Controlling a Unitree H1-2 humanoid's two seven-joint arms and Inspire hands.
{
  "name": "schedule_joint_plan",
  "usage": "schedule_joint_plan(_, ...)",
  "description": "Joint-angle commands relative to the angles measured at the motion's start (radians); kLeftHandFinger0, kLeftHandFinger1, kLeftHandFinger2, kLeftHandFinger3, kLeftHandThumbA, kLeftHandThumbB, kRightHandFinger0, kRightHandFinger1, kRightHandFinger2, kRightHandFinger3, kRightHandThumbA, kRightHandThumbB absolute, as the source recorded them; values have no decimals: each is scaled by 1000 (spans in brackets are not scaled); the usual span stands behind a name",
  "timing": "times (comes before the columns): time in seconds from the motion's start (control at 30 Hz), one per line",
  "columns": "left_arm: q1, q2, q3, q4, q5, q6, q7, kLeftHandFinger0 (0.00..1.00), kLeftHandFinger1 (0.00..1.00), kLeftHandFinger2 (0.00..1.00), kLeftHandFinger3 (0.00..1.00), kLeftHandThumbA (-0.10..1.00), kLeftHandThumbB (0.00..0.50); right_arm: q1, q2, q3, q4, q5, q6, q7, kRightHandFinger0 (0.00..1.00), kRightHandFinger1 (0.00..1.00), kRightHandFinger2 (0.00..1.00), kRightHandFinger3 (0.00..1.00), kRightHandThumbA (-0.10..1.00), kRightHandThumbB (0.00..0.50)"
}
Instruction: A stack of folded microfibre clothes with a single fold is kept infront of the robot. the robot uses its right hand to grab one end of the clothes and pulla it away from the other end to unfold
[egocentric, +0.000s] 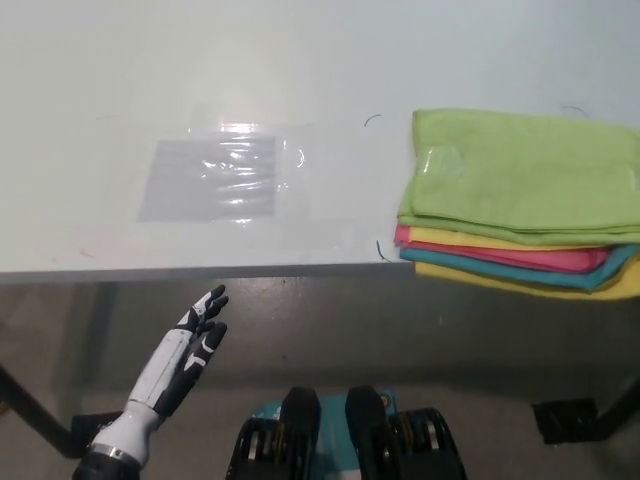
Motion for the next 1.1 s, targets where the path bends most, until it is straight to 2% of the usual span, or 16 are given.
schedule_joint_plan(0.0, -11, 14, 7, -5, -6, -32, -2, 1000, 1000, 1000, 1000, 995, 205, 133, 24, 123, 18, -102, -16, 96, 1000, 1000, 1000, 1000, 1000, 370)
schedule_joint_plan(0.03, -13, 14, 5, -3, -6, -34, -3, 1000, 1000, 1000, 1000, 995, 208, 151, 24, 131, 38, -111, -35, 95, 1000, 1000, 1000, 1000, 1000, 342)
schedule_joint_plan(0.07, -14, 15, 5, -2, -9, -39, -5, 1000, 1000, 1000, 1000, 995, 208, 177, 23, 147, 91, -125, -83, 94, 1000, 1000, 1000, 1000, 1000, 336)
schedule_joint_plan(0.1, -15, 16, 5, -3, -13, -41, -8, 1000, 1000, 1000, 1000, 988, 206, 194, 21, 156, 130, -132, -116, 94, 1000, 1000, 1000, 1000, 1000, 257)
schedule_joint_plan(0.13, -17, 17, 5, -4, -13, -38, -9, 1000, 1000, 1000, 1000, 987, 212, 202, 22, 161, 180, -143, -156, 88, 1000, 1000, 1000, 1000, 1000, 229)
schedule_joint_plan(0.27, -19, 22, 1, -10, -14, -28, -18, 1000, 1000, 1000, 1000, 998, 218, 251, 23, 181, 312, -144, -194, 93, 1000, 1000, 1000, 1000, 1000, 193)
schedule_joint_plan(0.4, -28, 17, 0, 2, -23, -42, -16, 1000, 1000, 1000, 1000, 986, 218, 262, 27, 177, 415, -134, -225, 90, 1000, 1000, 1000, 1000, 1000, 210)
schedule_joint_plan(0.47, -26, 17, -2, -3, -18, -38, -15, 1000, 1000, 1000, 1000, 984, 218, 262, 27, 176, 484, -127, -233, 95, 1000, 1000, 1000, 1000, 1000, 171)
schedule_joint_plan(0.6, -25, 16, -1, -1, -12, -48, -7, 1000, 1000, 1000, 1000, 984, 207, 238, 25, 156, 623, -80, -225, 111, 1000, 1000, 1000, 1000, 1000, 233)
schedule_joint_plan(0.63, -24, 16, 1, -5, -12, -46, -6, 1000, 1000, 1000, 1000, 984, 206, 231, 25, 149, 644, -54, -211, 123, 1000, 1000, 1000, 1000, 1000, 269)
schedule_joint_plan(0.67, -29, 16, 0, -4, -13, -46, -7, 1000, 1000, 1000, 1000, 983, 200, 229, 22, 143, 651, -42, -200, 129, 1000, 1000, 1000, 1000, 1000, 283)
schedule_joint_plan(0.8, -29, 12, 0, -11, -13, -41, -6, 1000, 1000, 1000, 1000, 993, 230, 230, 10, 138, 674, -39, -189, 156, 1000, 1000, 1000, 1000, 1000, 259)
schedule_joint_plan(0.87, -29, 12, -2, -13, -12, -47, -7, 1000, 1000, 1000, 1000, 993, 214, 230, 9, 138, 676, -37, -180, 165, 1000, 1000, 1000, 1000, 1000, 265)
schedule_joint_plan(0.93, -30, 13, -3, -14, -10, -56, -6, 1000, 1000, 1000, 1000, 988, 197, 231, 4, 142, 679, -45, -180, 172, 1000, 1000, 1000, 1000, 1000, 242)
schedule_joint_plan(1.07, -33, 11, -4, -22, -15, -44, -11, 1000, 1000, 1000, 1000, 983, 213, 234, -2, 137, 679, -47, -161, 182, 1000, 1000, 1000, 1000, 1000, 237)
